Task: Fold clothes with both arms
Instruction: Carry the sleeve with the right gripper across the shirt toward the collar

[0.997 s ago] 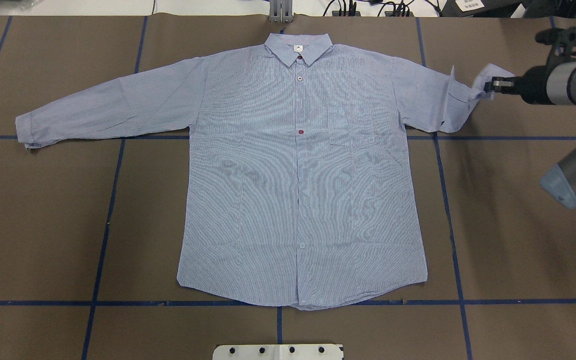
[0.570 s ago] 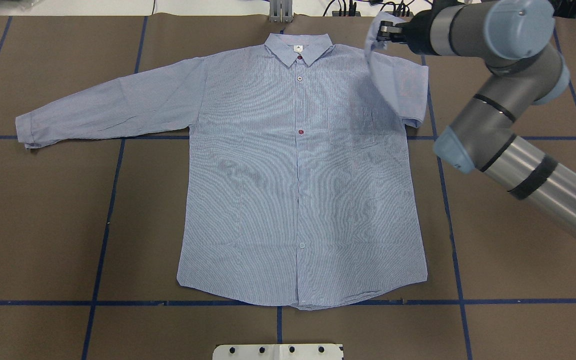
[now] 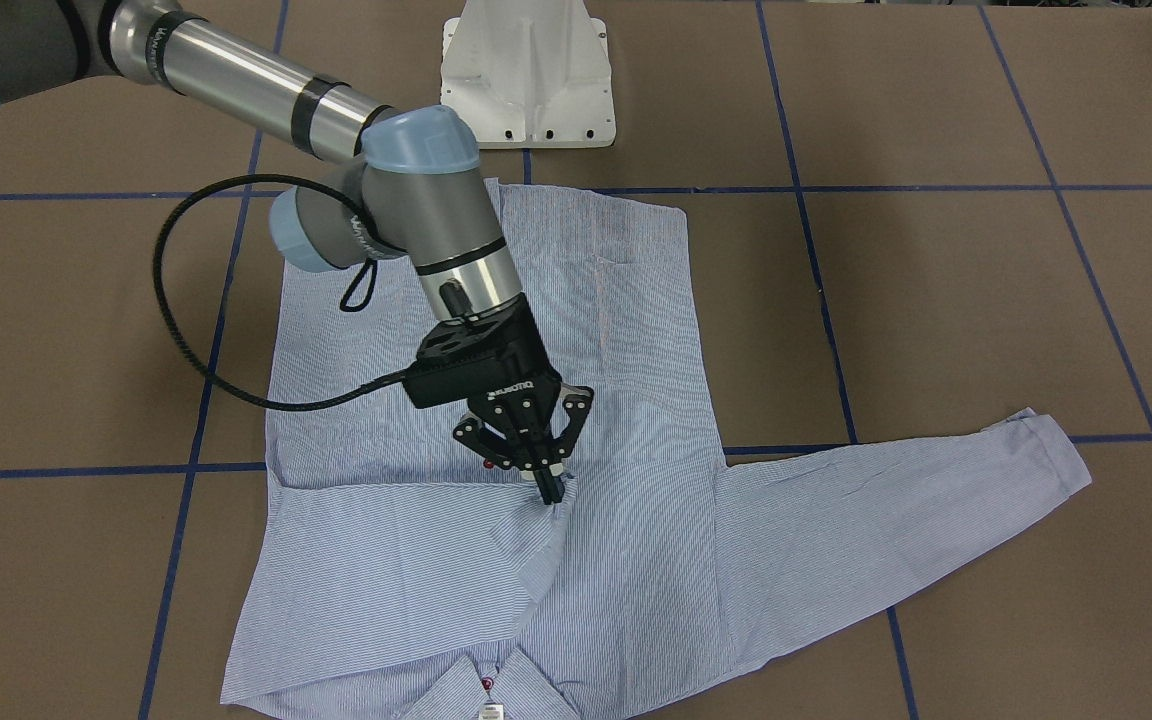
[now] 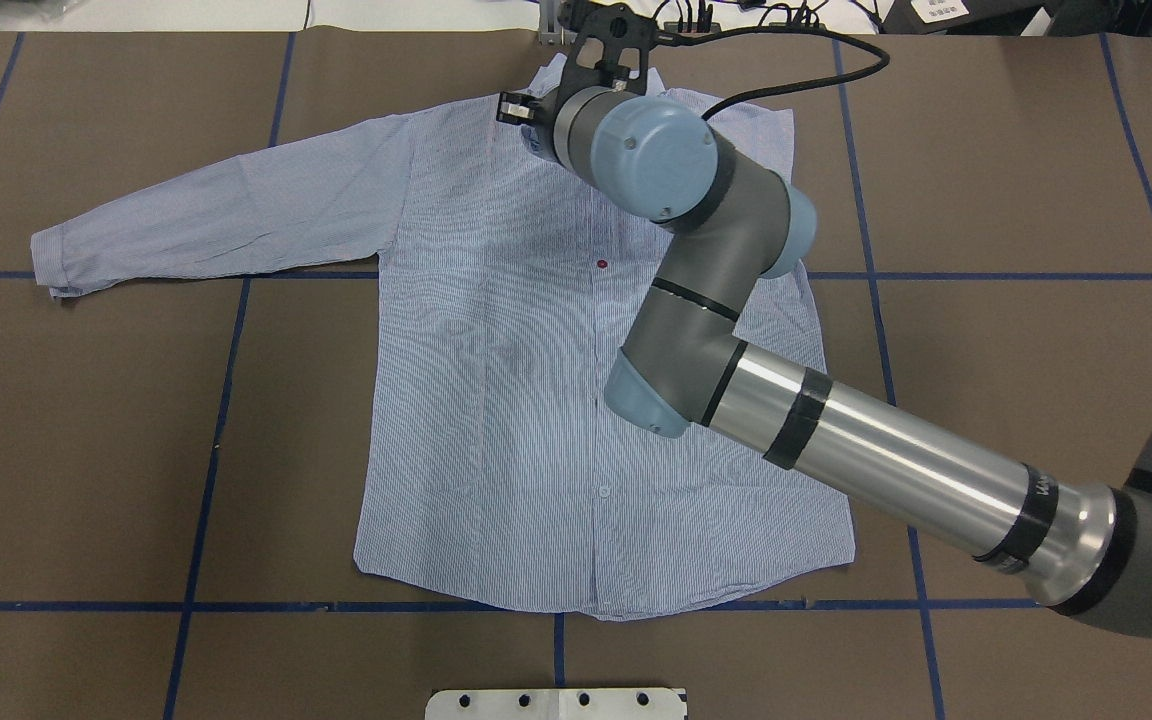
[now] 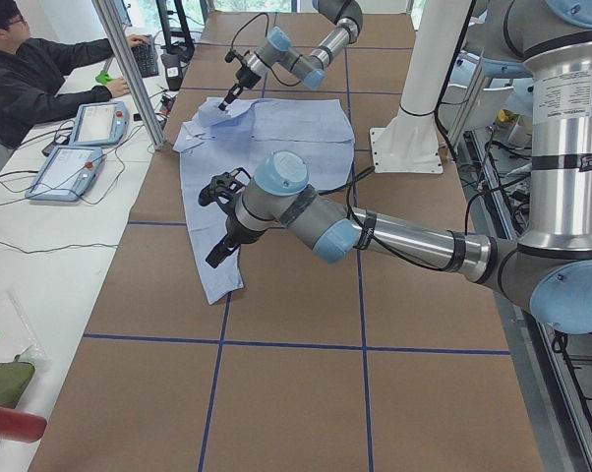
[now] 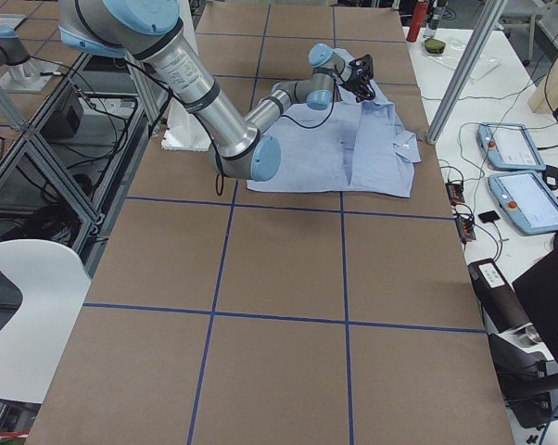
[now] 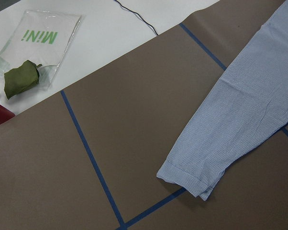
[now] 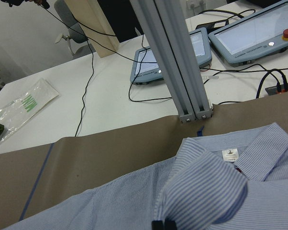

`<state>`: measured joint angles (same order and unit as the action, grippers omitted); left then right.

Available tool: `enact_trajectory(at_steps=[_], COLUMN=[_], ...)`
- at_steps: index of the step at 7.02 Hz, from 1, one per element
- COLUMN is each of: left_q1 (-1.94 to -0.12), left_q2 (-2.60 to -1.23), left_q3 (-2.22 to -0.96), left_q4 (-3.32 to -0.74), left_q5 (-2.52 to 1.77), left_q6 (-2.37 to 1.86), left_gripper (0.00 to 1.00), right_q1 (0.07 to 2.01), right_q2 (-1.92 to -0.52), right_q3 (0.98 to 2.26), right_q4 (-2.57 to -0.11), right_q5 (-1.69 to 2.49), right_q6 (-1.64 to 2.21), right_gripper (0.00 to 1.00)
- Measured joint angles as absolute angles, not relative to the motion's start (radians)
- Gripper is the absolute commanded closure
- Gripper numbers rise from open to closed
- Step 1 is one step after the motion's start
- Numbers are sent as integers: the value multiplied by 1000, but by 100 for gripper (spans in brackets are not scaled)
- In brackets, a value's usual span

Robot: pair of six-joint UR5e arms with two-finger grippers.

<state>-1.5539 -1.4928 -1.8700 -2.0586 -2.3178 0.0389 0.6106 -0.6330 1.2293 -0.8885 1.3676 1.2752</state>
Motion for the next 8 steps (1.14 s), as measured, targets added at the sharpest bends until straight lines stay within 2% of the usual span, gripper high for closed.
enact_trajectory(at_steps=[2,3,6,8], left_q1=[-1554,-1554,-1554,-1552], left_q2=[-1493,-1493,-1493,-1499], left_q3=[-1868,-1866,-1858,-1850], left_q4=[-2059,-2059,-2060,-2064], left_q5=[-2318,-2318,-2318,-2318], left_q6=[40,40,40,38], left_gripper=[0,0,0,0], right_q1=[563,544,531,603], right_q2=[-496,-432,-368,-362], right_q3=[1123,1074,1025,1035], right_q4=[-1009,-1076,-1213,-1423], right_q5=[1311,1292,1281,1355], right_q6=[1289,1305,1323,1309], right_gripper=[100,1,0,0])
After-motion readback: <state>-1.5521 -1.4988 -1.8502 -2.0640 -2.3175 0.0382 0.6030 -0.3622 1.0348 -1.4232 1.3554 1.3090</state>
